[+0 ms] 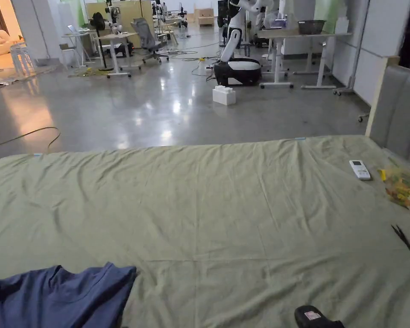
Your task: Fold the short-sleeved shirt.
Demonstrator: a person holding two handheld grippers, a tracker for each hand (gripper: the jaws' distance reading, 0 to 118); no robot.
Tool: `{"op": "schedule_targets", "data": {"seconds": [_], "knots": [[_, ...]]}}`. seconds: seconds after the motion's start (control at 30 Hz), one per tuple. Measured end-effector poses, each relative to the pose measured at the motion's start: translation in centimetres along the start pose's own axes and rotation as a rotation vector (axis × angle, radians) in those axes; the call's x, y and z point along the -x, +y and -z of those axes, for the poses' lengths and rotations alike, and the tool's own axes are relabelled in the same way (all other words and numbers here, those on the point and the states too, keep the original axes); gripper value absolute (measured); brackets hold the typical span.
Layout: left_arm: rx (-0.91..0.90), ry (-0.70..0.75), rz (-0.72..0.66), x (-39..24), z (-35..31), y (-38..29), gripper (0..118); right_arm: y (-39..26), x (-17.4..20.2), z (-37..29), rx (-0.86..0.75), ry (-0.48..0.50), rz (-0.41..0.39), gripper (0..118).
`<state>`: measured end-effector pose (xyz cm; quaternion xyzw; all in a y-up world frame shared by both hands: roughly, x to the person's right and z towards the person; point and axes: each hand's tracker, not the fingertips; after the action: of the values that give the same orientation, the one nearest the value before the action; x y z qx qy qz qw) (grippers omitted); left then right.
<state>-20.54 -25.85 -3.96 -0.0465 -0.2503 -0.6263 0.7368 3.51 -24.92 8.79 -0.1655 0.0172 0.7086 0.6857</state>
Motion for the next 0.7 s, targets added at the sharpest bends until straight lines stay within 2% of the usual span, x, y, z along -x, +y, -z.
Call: {"op": "schedule_targets", "data": {"seconds": [0.03, 0.13, 0.2, 0.23, 0.27, 0.3, 0.33, 0.37, 0.43, 0.5, 0.57, 0.7], "knots": [[-0.019, 0.007, -0.142, 2.1, -0.5, 0.2, 0, -0.1, -1.1, 0.0, 0.022, -0.029, 0.131, 0], [-0.114, 0.077, -0.699, 8.9, -2.5, 0.1, 0, -2.4, -7.7, -0.6, 0.081, -0.188, 0.75, 0], [-0.237, 0.094, -1.172, 12.2, -4.6, -1.6, 0, -5.3, -10.8, -1.8, 0.066, -0.269, 1.257, 0], [-0.326, 0.079, -1.366, 12.9, -5.4, -3.0, 0, -6.5, -11.3, -2.8, 0.028, -0.327, 1.454, 0], [-0.43, 0.066, -1.55, 12.8, -5.9, -4.5, 0, -8.0, -10.8, -4.0, -0.029, -0.356, 1.723, 0], [-0.504, 0.068, -1.633, 12.6, -6.2, -5.5, 0, -8.7, -10.1, -4.6, -0.058, -0.3, 1.922, 0], [-0.482, 0.11, -1.559, 12.8, -6.8, -6.7, 0, -9.2, -9.6, -4.9, -0.051, -0.298, 2.026, 0], [-0.4, 0.157, -1.443, 12.7, -7.2, -4.2, 0, -9.6, -9.9, -5.1, -0.084, -0.308, 1.987, 0], [-0.343, 0.173, -1.294, 13.2, -7.7, -3.4, 0, -9.0, -10.5, -5.6, -0.078, -0.325, 1.846, 0], [-0.365, 0.148, -1.314, 12.5, -7.6, -2.7, 0, -8.6, -10.7, -5.7, -0.093, -0.321, 1.745, 0], [-0.383, 0.117, -1.332, 12.3, -7.6, -2.3, 0, -7.7, -10.9, -5.5, -0.075, -0.299, 1.706, 0], [-0.364, 0.12, -1.312, 12.3, -7.4, -2.3, 0, -6.9, -10.8, -5.2, -0.097, -0.264, 1.686, 0]]}}
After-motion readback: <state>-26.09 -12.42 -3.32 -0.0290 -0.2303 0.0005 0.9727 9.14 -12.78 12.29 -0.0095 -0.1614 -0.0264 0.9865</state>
